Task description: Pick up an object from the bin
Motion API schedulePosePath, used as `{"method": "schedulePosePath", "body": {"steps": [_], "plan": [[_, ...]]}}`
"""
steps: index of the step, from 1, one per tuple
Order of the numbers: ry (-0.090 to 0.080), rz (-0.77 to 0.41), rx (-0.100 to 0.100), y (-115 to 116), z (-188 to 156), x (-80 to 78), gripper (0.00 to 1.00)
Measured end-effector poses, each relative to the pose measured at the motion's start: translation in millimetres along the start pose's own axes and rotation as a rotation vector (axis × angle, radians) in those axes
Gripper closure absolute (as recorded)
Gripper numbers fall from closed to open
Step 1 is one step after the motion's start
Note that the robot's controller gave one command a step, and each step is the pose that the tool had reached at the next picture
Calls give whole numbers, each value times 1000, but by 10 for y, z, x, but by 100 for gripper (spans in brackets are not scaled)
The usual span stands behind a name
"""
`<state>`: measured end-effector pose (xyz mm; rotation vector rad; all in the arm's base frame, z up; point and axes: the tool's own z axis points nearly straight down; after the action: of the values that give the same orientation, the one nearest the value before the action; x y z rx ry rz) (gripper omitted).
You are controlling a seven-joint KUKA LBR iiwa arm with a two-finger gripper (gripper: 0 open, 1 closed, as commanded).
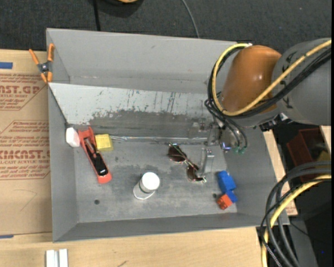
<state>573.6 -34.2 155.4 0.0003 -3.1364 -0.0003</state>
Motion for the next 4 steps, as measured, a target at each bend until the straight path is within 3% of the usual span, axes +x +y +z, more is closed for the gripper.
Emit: {"method": "schedulePosePath", "body": {"steps": [1,2,3,4], "plan": [[-7,-1,1,0,-49,-13,0],[-12,263,-1,103,414,24,0],[0,381,0,133,579,55,0],[-15,396,-3,214,298,98,0]]}}
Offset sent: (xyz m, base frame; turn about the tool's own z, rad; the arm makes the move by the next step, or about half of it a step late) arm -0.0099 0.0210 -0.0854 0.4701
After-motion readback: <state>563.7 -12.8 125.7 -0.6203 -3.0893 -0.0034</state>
